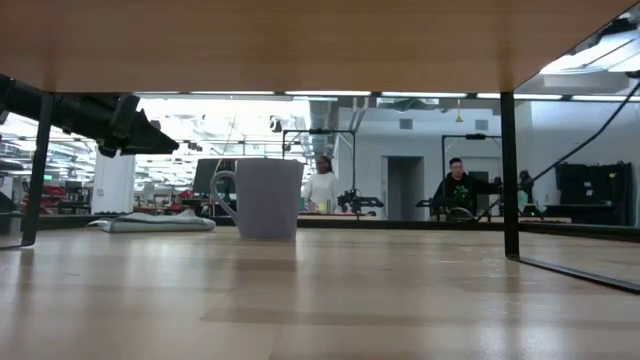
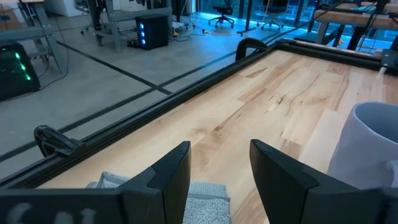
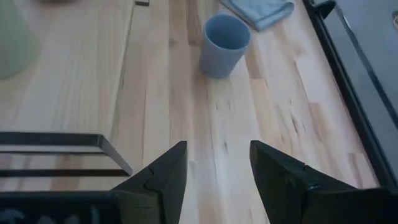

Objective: Stack small to large cups/mugs on shelf
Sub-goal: Put the blue mug on the shelf

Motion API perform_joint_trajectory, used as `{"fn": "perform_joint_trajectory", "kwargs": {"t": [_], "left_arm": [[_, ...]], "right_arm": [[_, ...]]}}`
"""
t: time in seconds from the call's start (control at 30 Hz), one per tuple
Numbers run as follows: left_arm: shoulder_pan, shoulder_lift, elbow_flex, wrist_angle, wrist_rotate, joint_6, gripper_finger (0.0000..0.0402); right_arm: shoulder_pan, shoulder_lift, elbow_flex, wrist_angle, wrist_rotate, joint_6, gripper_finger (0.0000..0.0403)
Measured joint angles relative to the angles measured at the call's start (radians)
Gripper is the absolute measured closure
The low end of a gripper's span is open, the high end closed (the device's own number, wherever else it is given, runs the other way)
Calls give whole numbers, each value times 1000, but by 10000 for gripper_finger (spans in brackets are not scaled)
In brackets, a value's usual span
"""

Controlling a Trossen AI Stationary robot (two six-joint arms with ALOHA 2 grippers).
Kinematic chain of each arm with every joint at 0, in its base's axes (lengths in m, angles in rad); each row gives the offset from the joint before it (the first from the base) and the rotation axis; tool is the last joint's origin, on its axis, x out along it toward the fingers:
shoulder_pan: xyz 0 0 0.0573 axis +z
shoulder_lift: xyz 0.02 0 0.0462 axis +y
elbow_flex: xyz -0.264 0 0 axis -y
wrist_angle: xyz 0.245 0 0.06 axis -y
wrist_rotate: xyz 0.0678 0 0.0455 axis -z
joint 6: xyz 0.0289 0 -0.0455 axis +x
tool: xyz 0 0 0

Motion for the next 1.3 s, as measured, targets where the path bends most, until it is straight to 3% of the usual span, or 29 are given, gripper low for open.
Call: {"fn": "perform_joint_trajectory", "kwargs": {"t": [0.2,0.77,1.3], "left_arm": [[0,0,0,0,0,0,246],[0,0,-1,5,0,-6,246],[0,0,-1,7,2,-14,246]], "right_arm": [[-44,-121,-129,27,21,-15,207],[-115,-436,-552,394,23,-110,207],[-141,-564,-778,548,23,-61,207]]}}
